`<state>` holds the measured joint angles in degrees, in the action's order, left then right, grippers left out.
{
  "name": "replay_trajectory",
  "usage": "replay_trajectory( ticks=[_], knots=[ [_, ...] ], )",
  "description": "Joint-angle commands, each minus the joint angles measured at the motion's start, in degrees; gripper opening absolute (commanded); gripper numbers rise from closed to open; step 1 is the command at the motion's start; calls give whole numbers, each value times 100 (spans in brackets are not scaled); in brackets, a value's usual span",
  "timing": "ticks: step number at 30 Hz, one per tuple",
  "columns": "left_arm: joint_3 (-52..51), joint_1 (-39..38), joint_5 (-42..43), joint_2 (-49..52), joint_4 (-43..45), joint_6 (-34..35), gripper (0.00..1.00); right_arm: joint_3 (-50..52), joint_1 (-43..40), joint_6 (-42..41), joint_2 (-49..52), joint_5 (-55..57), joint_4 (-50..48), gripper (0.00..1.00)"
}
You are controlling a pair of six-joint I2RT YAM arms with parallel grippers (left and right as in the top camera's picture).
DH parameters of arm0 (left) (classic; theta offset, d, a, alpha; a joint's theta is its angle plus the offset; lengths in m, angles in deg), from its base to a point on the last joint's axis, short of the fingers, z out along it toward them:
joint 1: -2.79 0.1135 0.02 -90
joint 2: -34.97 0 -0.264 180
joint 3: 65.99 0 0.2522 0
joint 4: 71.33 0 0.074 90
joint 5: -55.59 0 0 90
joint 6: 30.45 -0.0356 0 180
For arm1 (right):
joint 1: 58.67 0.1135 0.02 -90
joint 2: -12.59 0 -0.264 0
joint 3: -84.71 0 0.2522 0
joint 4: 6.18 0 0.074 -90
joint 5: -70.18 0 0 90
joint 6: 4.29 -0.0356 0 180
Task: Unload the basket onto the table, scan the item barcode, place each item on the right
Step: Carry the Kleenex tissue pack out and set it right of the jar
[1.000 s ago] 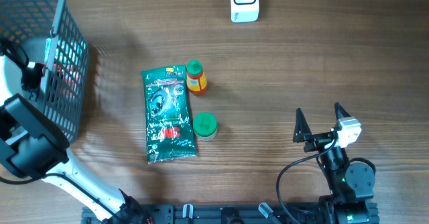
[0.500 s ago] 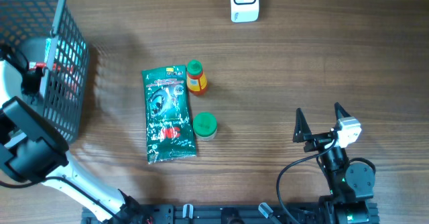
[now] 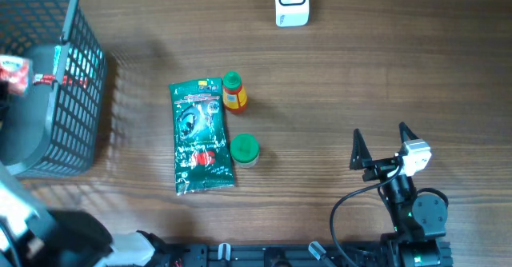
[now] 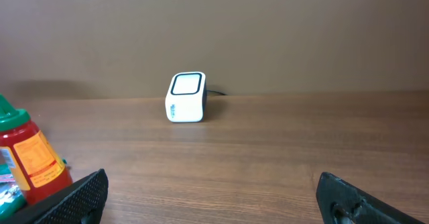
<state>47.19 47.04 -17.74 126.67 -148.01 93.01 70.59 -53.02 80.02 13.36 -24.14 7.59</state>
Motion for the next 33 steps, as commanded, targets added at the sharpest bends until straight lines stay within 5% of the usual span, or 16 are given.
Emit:
replay_trajectory(
  ticks=[1,8,15,25,33],
  knots=[
    [46,-256,949,-649,-197,-2,4,7,13,85,-50,-68,-17,100],
    [44,-1987,916,-1556,-824,-24,4,7,13,85,-50,-66,-17,100],
    [-234,-4570,-393,-1541,-911,374,4,7,13,83,-50,-66,-17,100],
    [-1119,-7737,-2465,-1093,424,2017,4,7,13,85,-50,-66,-17,100],
    [-1340,-9117,-2557,437,1880,2181,4,7,13,85,-50,-68,-17,100]
  ],
)
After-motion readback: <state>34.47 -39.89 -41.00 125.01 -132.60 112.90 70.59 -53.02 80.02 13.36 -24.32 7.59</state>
